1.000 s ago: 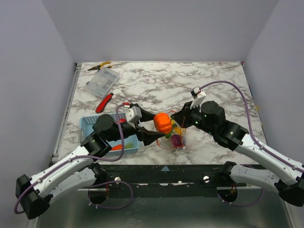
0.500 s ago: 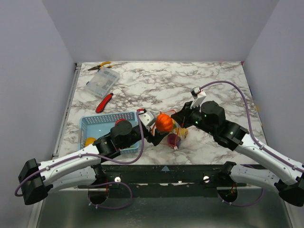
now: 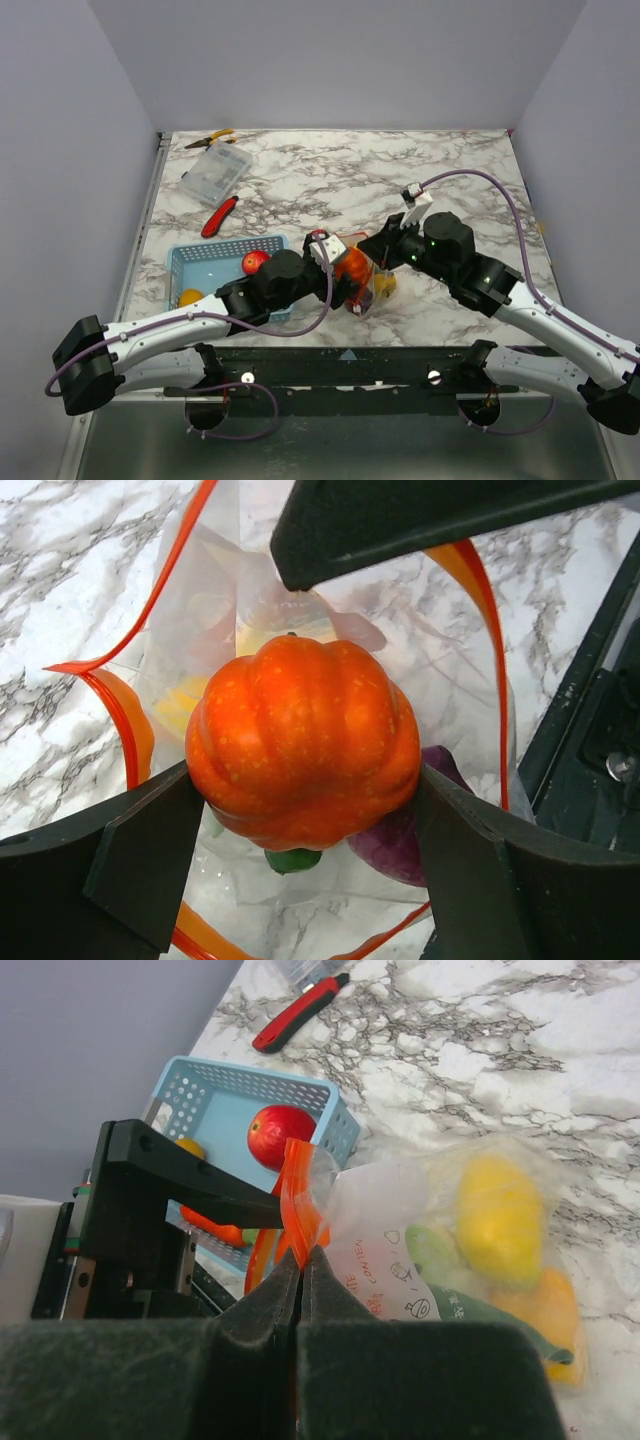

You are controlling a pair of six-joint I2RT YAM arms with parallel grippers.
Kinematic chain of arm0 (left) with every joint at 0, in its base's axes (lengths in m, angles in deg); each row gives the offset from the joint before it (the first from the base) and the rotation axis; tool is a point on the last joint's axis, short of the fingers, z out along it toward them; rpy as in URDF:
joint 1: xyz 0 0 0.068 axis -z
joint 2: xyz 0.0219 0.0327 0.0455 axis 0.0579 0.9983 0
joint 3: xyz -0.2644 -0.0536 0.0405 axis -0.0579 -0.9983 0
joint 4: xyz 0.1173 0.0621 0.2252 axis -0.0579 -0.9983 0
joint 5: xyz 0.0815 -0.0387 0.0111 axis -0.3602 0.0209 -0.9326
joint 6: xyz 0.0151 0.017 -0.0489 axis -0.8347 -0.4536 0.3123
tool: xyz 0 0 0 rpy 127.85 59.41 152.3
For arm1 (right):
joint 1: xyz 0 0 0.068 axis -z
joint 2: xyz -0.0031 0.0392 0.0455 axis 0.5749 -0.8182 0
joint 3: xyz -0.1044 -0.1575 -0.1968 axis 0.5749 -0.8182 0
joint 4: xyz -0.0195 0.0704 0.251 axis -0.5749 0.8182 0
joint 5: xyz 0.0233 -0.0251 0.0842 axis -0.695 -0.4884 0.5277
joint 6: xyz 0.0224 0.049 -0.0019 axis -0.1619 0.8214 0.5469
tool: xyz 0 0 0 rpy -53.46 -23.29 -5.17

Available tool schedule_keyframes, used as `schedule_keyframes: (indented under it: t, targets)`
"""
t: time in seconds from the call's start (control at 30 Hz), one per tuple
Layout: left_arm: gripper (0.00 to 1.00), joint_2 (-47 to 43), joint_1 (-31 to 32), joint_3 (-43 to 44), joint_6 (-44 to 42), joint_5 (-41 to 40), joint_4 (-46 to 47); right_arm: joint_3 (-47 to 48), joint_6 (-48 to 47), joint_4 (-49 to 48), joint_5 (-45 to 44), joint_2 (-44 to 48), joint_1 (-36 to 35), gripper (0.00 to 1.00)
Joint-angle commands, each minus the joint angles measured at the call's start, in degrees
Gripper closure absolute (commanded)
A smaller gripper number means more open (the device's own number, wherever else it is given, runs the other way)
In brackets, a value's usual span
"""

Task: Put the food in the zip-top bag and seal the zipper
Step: Place the fake vegetable in the zipper food storage bag.

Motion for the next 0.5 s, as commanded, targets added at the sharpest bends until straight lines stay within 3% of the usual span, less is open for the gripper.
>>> schedule_keyframes:
  t: [0.0, 0.07, 0.17, 0.23, 0.47]
  targets:
    - [0.61, 4.0, -1.0, 6.2, 2.0, -2.7, -5.9, 0.7, 1.1, -4.4, 2.3, 0.6, -0.1, 0.99]
    - [0.50, 5.6, -1.2, 9.6, 4.2, -3.9, -8.8, 0.5, 1.1, -4.3, 2.3, 0.6, -0.2, 0.99]
    - [0.17, 7.9, -1.4, 15.1, 8.2, -6.8, -14.8, 0.4, 1.1, -4.3, 2.2, 0.6, -0.1, 0.99]
    - [0.03, 8.7, -1.5, 18.1, 10.0, -8.3, -18.4, 0.5, 1.0, -4.2, 2.1, 0.5, -0.2, 0.99]
    - [0.02, 3.5, -2.6, 19.4, 12.1, -4.1, -23.7, 0.6, 0.4, -3.7, 1.6, 0.6, -0.1, 0.99]
